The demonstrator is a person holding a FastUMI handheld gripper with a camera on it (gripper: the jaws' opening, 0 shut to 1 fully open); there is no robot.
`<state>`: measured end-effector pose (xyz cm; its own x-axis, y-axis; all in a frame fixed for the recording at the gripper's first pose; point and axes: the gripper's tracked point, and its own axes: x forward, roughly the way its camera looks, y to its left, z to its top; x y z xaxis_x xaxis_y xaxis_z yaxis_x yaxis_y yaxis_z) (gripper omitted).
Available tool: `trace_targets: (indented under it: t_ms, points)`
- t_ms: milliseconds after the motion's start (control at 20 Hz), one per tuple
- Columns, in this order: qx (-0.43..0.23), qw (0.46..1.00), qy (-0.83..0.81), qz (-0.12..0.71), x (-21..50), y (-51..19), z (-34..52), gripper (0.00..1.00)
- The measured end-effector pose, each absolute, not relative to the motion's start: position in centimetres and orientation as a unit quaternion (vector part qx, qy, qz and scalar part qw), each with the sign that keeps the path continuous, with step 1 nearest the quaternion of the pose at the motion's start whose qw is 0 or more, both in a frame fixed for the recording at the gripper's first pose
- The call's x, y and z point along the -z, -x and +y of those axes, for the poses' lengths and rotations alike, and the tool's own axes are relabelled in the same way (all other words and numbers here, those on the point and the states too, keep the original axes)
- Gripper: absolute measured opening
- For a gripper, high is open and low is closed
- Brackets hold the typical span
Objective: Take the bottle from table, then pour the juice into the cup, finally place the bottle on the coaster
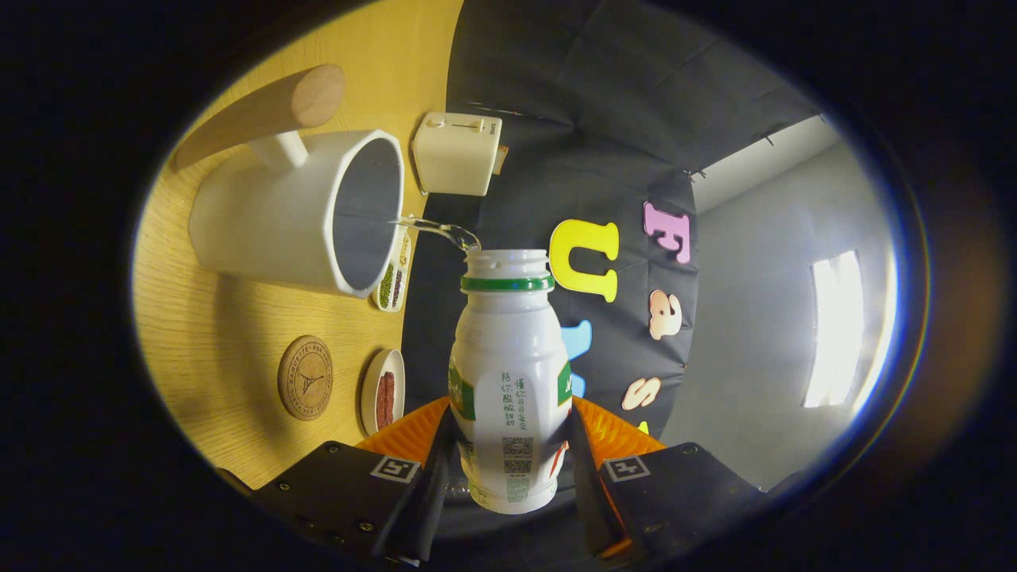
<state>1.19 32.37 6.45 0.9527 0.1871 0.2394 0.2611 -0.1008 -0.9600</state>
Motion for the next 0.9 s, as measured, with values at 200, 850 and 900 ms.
trace_targets:
  t_ms: [200,850,900]
  points:
    - [0.027,0.653,0.742,-0.150,-6.39,-1.30,32.41,0.70]
    - [0.026,0.644,0.749,-0.151,-6.34,-1.26,32.71,0.70]
    - [0.026,0.644,0.749,-0.151,-6.35,-1.31,32.77,0.69]
